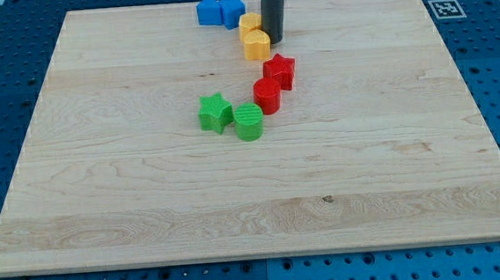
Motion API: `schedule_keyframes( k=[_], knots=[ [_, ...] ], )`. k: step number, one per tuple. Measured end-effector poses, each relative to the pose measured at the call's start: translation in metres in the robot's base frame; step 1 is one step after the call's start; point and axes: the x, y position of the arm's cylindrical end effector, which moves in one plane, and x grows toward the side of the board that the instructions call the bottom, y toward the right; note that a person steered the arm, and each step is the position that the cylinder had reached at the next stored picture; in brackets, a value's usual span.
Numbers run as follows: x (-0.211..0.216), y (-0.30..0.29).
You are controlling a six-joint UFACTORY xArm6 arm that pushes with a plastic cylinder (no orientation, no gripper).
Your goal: Push the yellow hexagon below the blue triangle
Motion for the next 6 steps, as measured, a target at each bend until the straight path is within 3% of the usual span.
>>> schedule_keyframes(
  k=[3, 6],
  knots=[
    [-0.028, 0.008],
    [-0.031, -0.064]
  ],
)
